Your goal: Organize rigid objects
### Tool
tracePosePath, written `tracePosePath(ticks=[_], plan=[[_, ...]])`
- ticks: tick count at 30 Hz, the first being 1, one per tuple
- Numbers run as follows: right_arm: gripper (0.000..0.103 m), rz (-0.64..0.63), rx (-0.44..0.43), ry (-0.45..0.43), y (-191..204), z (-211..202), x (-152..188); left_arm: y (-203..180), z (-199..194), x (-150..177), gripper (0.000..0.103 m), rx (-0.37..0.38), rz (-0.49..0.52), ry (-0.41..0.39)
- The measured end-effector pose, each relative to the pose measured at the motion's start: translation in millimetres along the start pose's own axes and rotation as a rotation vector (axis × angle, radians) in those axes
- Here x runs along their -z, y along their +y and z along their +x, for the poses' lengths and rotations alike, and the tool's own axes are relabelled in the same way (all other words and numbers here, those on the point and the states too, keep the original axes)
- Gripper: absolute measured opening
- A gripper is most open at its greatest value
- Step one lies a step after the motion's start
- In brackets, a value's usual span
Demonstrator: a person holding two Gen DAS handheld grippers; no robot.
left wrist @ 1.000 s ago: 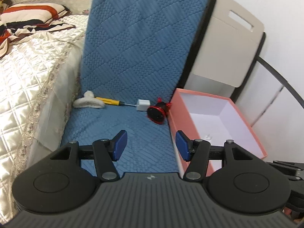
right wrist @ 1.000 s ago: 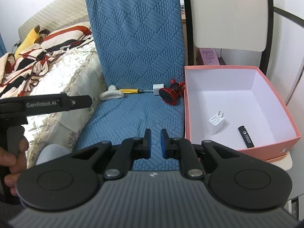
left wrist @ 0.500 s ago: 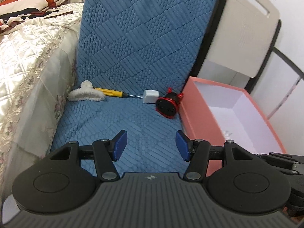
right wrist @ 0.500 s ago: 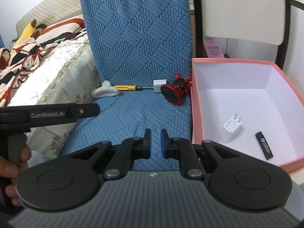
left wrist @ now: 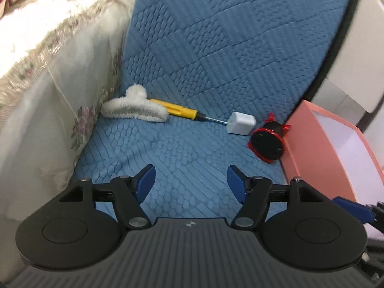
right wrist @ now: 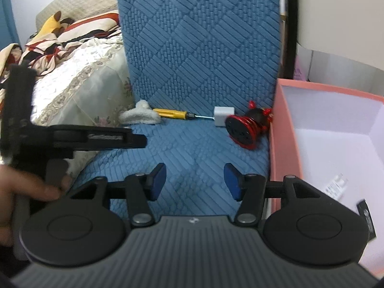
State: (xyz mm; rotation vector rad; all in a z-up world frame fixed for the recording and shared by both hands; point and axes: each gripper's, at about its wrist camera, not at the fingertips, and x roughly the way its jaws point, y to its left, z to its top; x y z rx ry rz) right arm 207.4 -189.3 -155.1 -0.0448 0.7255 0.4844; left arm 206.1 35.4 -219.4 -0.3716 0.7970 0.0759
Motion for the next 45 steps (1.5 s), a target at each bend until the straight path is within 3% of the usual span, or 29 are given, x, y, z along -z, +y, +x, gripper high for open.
tracePosePath(ticks=[10, 20, 23, 34, 41, 45], plan=[[0.054, -0.051, -0.005, 0.027, -5, 44, -17, 38, 55, -28, 0.071, 0.023, -0.137, 0.073], [0.050, -0.230, 0.123, 0.009, -20, 96, -47, 52, 96, -71, 0.070, 0.014, -0.213, 0.063], [0.050, -0.329, 0.199, 0.015, -17, 111, -50, 57, 105, -81, 0.070, 0.012, -0.222, 0.068], [0.050, -0.508, 0.243, 0.033, -10, 141, -55, 55, 125, -88, 0.070, -0.067, -0.258, 0.051], [0.050, -0.506, 0.251, 0.083, -18, 152, -52, 50, 144, -92, 0.070, -0.093, -0.295, 0.069], [0.044, -0.523, 0.266, 0.100, -17, 156, -48, 46, 153, -92, 0.070, -0.117, -0.288, 0.079]])
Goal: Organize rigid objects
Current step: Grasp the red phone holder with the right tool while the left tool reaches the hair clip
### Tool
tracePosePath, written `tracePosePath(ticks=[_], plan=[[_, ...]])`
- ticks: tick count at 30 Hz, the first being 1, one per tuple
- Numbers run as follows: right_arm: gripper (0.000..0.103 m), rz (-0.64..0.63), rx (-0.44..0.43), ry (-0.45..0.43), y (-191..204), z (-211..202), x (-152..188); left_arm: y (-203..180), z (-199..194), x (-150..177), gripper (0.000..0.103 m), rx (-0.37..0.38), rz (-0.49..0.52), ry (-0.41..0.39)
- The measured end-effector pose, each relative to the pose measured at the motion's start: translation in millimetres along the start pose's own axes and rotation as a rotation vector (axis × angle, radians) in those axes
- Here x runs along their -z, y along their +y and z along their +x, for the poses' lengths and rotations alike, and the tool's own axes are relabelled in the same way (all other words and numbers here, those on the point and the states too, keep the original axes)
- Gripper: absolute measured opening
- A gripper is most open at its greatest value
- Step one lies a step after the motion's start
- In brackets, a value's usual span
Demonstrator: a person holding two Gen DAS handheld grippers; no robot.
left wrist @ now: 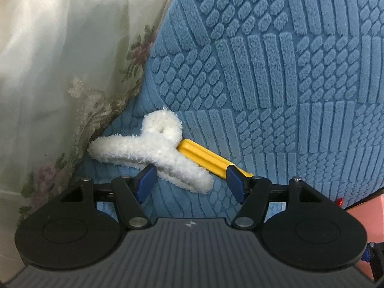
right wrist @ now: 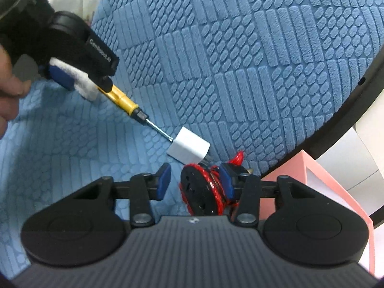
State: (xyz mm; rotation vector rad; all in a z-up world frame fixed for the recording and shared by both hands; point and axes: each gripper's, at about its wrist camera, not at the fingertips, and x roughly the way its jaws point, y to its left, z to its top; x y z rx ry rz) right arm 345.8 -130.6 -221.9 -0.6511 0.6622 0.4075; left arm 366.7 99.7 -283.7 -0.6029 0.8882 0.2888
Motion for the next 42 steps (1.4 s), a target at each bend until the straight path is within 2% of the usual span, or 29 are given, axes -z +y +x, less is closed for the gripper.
tracePosePath(ticks=[4, 7, 11, 13, 15, 17, 21, 24, 25, 31, 32, 33, 37, 42], plan=[[0.043, -0.005, -0.002, 0.005, 1, 1, 0, -3, 5, 7, 0.067, -0.013, 0.024, 0.010], [0.037, -0.008, 0.011, 0.003, 1, 3, 0, -13, 17, 12, 0.067, -0.026, 0.088, 0.020], [0.035, 0.002, 0.011, 0.010, -2, 3, -1, -19, 19, 16, 0.065, -0.027, 0.091, 0.016], [0.035, -0.002, 0.016, 0.011, 0, 3, -1, -19, 21, 16, 0.060, -0.030, 0.086, 0.017], [0.024, -0.014, 0.030, 0.010, 1, 2, -1, -18, 20, 16, 0.056, -0.031, 0.080, 0.018], [0.018, -0.010, 0.039, 0.006, 0, 2, -1, -12, 21, 11, 0.054, -0.025, 0.060, 0.016], [0.016, 0.012, 0.019, 0.012, -4, 0, -2, -8, 20, 11, 0.043, -0.015, 0.056, 0.025], [0.014, -0.009, 0.014, 0.006, 0, -4, -1, -5, 14, 14, 0.037, -0.010, 0.069, 0.031], [0.013, -0.016, 0.012, 0.005, 1, -5, -1, -6, 11, 18, 0.031, -0.007, 0.069, 0.033], [0.007, -0.026, -0.009, -0.006, 7, -16, 0, -13, -6, 30, 0.024, 0.006, 0.065, 0.029], [0.003, -0.029, -0.006, -0.013, 9, -20, 0, -14, -9, 33, 0.023, 0.005, 0.069, 0.026], [0.003, -0.034, -0.002, -0.028, 11, -24, 0, -15, -12, 35, 0.019, 0.011, 0.072, 0.024], [0.003, -0.033, 0.001, -0.050, 13, -36, -5, -19, -20, 47, 0.019, 0.022, 0.066, 0.027], [0.003, -0.043, -0.009, -0.062, 19, -50, -6, -5, -46, 61, 0.018, 0.044, 0.061, 0.032]])
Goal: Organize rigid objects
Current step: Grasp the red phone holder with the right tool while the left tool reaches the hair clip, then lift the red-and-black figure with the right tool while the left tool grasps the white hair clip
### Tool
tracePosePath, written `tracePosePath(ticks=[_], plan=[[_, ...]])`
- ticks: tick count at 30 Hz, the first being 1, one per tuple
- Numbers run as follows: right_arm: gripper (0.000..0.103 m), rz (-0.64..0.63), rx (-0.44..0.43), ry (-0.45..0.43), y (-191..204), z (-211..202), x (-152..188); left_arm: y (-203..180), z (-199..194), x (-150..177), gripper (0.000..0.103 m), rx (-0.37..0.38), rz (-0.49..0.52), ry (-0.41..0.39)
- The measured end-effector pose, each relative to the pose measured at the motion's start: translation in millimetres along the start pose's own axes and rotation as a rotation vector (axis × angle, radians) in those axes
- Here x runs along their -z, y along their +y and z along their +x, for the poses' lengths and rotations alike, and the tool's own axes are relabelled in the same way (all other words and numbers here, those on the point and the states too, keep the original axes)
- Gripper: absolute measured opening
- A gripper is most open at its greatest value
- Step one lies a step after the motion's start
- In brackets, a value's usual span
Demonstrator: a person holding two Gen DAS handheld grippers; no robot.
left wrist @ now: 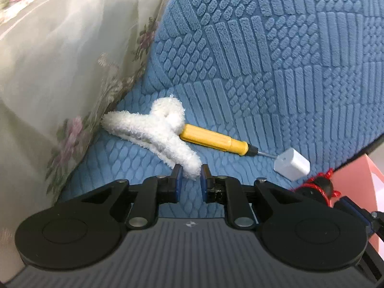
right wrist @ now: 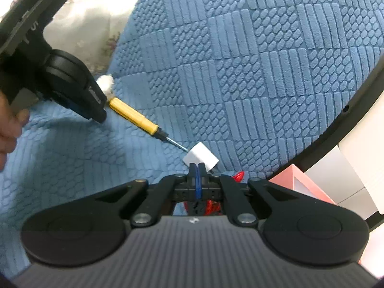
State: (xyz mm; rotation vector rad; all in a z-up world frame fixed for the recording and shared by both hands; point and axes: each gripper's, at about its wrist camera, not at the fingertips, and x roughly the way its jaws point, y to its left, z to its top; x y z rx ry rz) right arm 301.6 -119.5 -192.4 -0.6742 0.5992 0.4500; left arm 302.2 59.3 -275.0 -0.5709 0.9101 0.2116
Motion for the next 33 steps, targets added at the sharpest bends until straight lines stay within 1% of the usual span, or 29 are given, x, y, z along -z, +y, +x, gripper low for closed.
tracePosePath(ticks=[3, 5, 7, 8, 9, 11, 14, 18, 20, 21, 22, 24, 28, 33], plan=[[0.003, -0.017, 0.045, 0.002, 6, -3, 1, 3, -18, 4, 0.016, 0.007, 0.019, 0.000], [0.005, -0.034, 0.073, 0.002, 8, -1, 1, 4, -27, 4, 0.013, 0.028, 0.029, 0.005], [0.016, -0.047, 0.091, 0.029, 9, 5, -1, 4, -34, 10, 0.013, 0.042, 0.041, 0.010], [0.024, -0.041, 0.088, 0.040, 8, 7, -2, 3, -34, 12, 0.013, 0.044, 0.044, 0.013], [0.025, -0.021, 0.076, 0.048, 5, 10, -4, 3, -34, 13, 0.013, 0.045, 0.043, 0.017], [0.025, 0.008, 0.064, 0.058, 1, 17, -4, 2, -32, 13, 0.013, 0.046, 0.038, 0.020], [0.025, 0.000, 0.095, 0.086, 0, 31, 1, 2, -35, 15, 0.013, 0.047, 0.038, 0.017], [0.024, 0.019, 0.091, 0.099, -3, 38, 6, 2, -39, 20, 0.013, 0.054, 0.043, 0.022], [0.023, 0.013, 0.093, 0.103, -2, 42, 7, 1, -41, 23, 0.013, 0.058, 0.050, 0.027], [0.019, 0.024, 0.088, 0.108, -3, 43, 8, 1, -42, 25, 0.013, 0.059, 0.054, 0.028], [0.018, 0.041, 0.076, 0.115, -4, 44, 9, 0, -42, 27, 0.013, 0.057, 0.057, 0.030], [0.017, 0.061, 0.080, 0.113, -6, 45, 9, -1, -43, 31, 0.013, 0.055, 0.063, 0.033], [0.015, 0.089, 0.028, 0.101, -8, 35, 7, 1, -45, 37, 0.012, 0.058, 0.061, 0.036], [0.015, 0.085, -0.037, 0.079, -2, 15, 7, 2, -54, 48, 0.012, 0.075, 0.062, 0.041]])
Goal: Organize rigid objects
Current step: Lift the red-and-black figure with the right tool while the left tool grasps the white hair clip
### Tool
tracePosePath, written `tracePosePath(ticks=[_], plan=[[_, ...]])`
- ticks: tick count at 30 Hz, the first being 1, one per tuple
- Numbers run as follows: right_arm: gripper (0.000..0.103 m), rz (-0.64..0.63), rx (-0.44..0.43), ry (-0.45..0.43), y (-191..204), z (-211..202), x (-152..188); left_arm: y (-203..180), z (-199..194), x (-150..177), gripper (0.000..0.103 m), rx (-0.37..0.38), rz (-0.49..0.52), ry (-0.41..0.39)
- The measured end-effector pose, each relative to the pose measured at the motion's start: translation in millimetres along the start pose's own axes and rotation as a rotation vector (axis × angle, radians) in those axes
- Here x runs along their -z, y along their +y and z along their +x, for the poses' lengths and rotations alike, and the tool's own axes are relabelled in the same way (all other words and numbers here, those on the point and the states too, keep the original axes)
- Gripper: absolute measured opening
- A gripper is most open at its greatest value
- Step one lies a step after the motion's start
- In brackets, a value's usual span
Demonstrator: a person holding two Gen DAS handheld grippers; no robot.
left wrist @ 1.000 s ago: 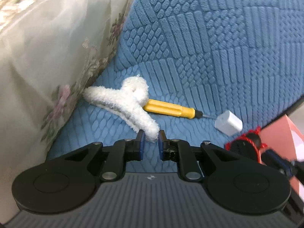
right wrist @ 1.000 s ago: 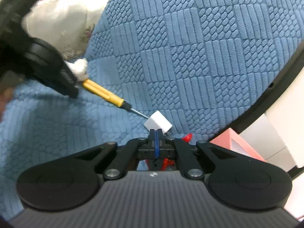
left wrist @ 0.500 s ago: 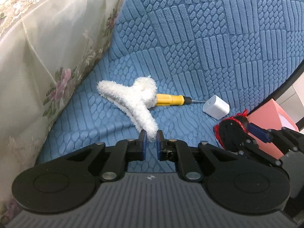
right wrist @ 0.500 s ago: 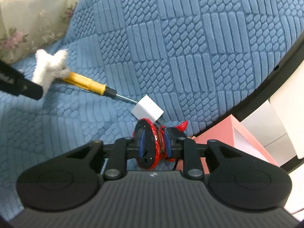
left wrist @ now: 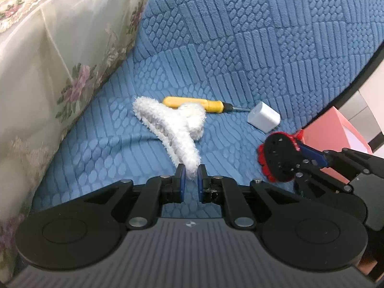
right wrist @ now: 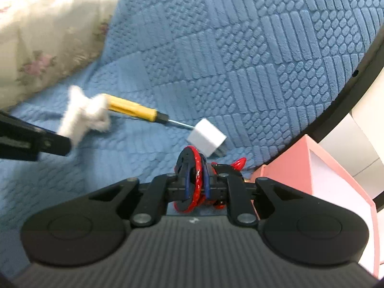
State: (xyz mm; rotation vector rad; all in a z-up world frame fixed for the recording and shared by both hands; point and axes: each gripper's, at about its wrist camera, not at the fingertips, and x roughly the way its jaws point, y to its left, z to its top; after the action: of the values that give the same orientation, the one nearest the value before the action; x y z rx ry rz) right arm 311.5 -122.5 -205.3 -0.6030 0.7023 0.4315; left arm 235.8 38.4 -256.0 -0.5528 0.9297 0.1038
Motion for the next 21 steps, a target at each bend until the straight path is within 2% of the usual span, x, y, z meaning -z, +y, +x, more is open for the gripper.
tracePosePath(ticks=[6, 15, 17, 21], plan=[[0.015, -0.024, -0.066, -0.025, 18, -35, 9, 3, -8, 18, 0.013, 0.015, 0.000, 0.016], [0.015, 0.039, -0.199, -0.039, 42, -82, 30, 9, -27, 45, 0.013, 0.028, 0.000, 0.027], [0.015, 0.071, -0.203, -0.029, 45, -84, 37, 14, -24, 46, 0.013, 0.025, -0.027, 0.041], [0.013, 0.149, -0.227, -0.017, 43, -86, 41, 28, -15, 43, 0.013, 0.074, -0.128, 0.085]])
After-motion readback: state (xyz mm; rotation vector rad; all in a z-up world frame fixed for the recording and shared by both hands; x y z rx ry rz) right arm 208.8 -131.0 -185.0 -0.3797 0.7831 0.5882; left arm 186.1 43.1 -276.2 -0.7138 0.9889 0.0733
